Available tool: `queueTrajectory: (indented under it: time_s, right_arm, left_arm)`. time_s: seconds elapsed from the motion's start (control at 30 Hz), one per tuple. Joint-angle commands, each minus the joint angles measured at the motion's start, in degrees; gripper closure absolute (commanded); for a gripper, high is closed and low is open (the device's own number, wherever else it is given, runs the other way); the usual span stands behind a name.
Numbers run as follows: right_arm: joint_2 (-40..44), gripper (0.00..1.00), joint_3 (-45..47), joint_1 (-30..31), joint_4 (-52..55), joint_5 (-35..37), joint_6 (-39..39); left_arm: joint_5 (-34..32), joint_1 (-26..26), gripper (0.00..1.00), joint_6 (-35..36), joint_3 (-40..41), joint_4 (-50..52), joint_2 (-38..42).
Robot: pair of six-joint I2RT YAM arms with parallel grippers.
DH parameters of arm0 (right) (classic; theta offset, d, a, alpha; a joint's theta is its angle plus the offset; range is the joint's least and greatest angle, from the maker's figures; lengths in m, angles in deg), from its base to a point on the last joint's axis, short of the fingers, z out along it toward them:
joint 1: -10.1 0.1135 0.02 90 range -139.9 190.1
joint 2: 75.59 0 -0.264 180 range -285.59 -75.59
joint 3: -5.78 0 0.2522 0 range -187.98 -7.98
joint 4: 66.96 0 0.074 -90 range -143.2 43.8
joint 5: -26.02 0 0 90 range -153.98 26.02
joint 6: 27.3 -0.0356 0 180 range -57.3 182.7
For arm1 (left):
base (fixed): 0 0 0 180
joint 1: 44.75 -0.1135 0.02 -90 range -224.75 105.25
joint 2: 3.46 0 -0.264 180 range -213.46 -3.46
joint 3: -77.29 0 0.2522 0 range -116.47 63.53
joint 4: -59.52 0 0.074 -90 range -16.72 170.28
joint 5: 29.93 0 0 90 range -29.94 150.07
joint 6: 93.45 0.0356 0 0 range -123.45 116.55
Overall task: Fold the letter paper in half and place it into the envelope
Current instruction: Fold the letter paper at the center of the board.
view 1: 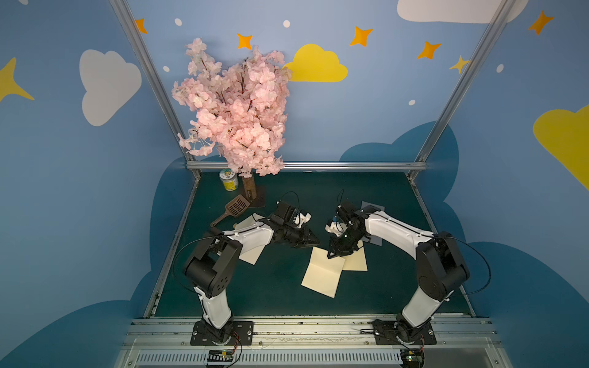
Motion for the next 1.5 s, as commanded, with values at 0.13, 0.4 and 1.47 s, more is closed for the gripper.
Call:
queueTrajectory:
  time_s: [0.13, 0.4, 1.47]
  right_arm:
    - [-1.6, 1.00, -4.4, 0.0, 3.1, 2.0, -0.5]
    - [-4.2, 1.00, -11.6, -0.4, 5.8, 4.7, -6.9]
    - [-9.3, 1.00, -16.4, -0.1, 4.9, 14.0, -19.0]
  left_arm:
    - [-12.6, -4.0, 0.24, 6.9, -5.6, 17.4, 6.9]
    - [-12.9, -4.4, 0.20, 6.9, -4.1, 19.8, 9.6]
    - [-7.1, -3.2, 0.97, -2.6, 0.2, 7.6, -7.2]
